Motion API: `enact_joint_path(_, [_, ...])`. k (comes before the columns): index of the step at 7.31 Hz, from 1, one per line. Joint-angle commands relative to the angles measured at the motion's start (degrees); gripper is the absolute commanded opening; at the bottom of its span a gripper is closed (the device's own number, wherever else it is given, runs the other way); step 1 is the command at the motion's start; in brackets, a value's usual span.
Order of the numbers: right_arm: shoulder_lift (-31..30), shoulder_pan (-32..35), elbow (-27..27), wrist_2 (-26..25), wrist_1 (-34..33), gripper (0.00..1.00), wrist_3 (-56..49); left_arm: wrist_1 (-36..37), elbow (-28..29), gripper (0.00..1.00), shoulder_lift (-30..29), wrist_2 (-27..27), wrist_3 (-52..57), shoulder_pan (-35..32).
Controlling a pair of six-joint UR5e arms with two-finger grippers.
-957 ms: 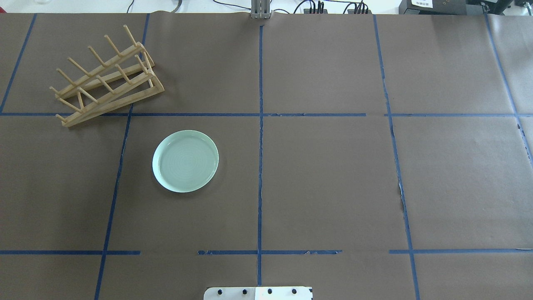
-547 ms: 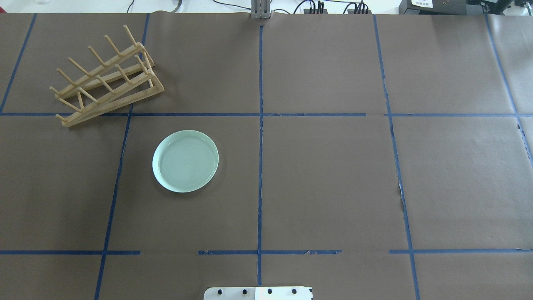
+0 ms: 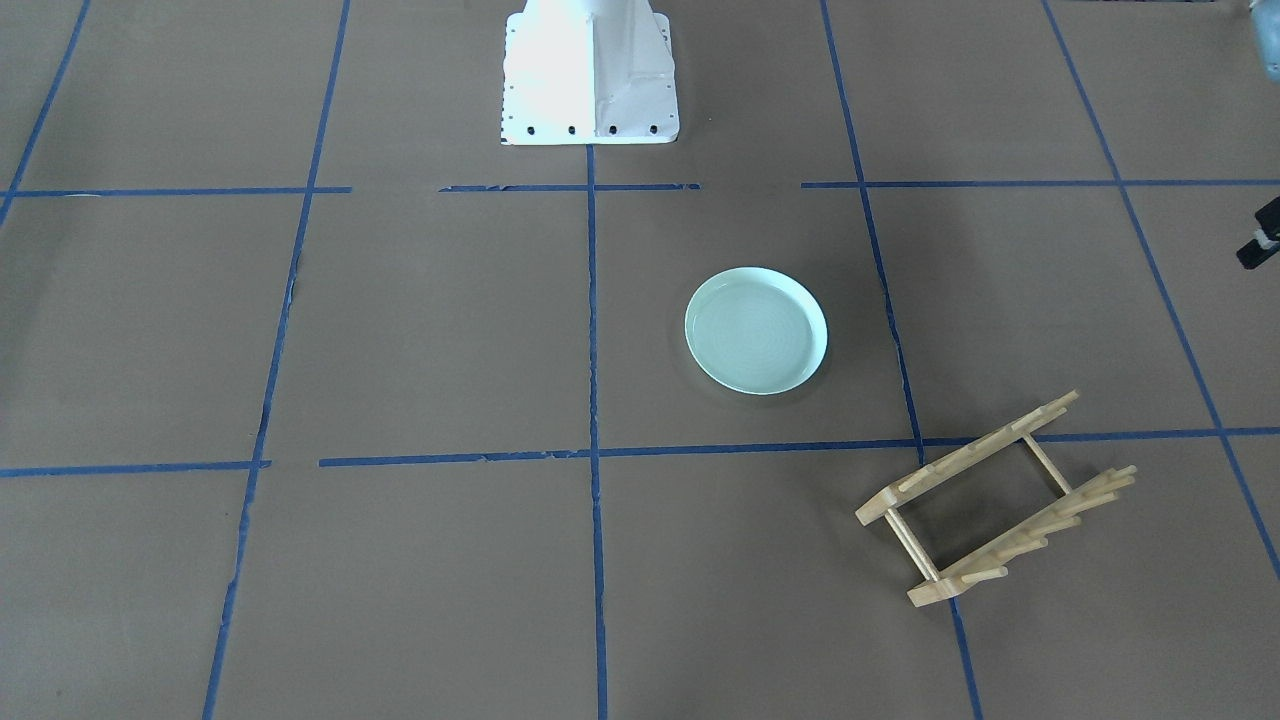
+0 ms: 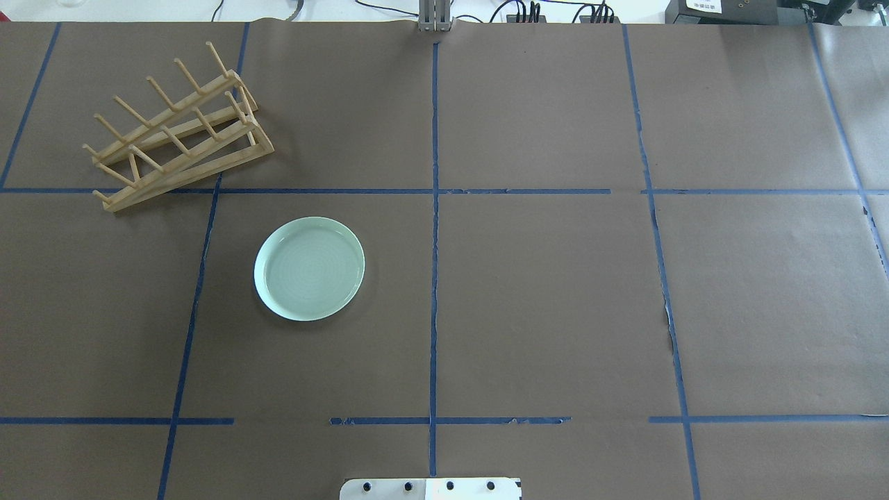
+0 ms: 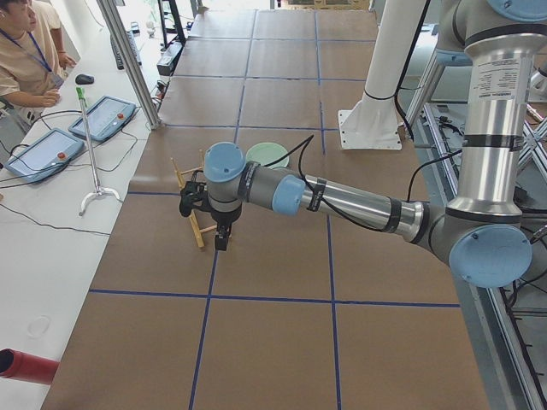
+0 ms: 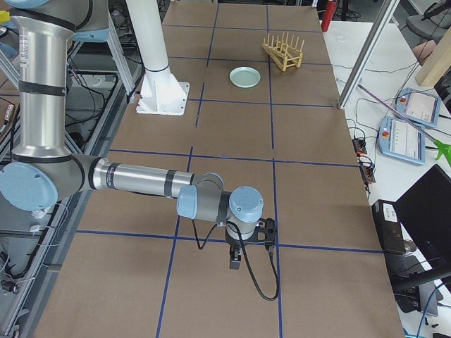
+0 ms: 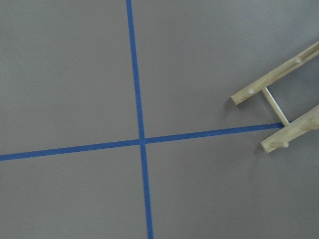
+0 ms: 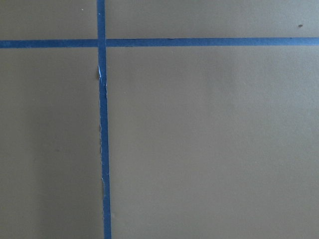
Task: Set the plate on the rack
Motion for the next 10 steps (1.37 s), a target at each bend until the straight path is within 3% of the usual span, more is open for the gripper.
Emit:
enact_joint_path(1, [0.0, 0.0, 0.0, 0.0, 0.01, 1.0, -0.02, -0.01, -2.62, 1.0, -6.5, 0.46, -19.49, 9.02])
enact_joint_path(2, [0.0, 0.0, 0.0, 0.0, 0.01, 1.0, -0.02, -0.01, -2.71, 1.0, -9.75, 0.73, -28.89, 13.51])
enact_joint_path(5, [0.0, 0.0, 0.0, 0.0, -0.08, 1.0, -0.02, 1.04, -1.05, 1.0, -18.55, 12.91, -50.04, 30.2])
enact_joint_path(7, [0.0, 0.0, 0.0, 0.0, -0.08, 1.0, 0.06, 8.04, 6.47, 1.0, -27.14, 18.01, -53.24, 37.51])
enact_joint_path(10, [0.0, 0.0, 0.0, 0.0, 0.01, 1.0, -0.02, 8.17, 17.19, 1.0, -34.71, 27.6, -53.51, 45.26])
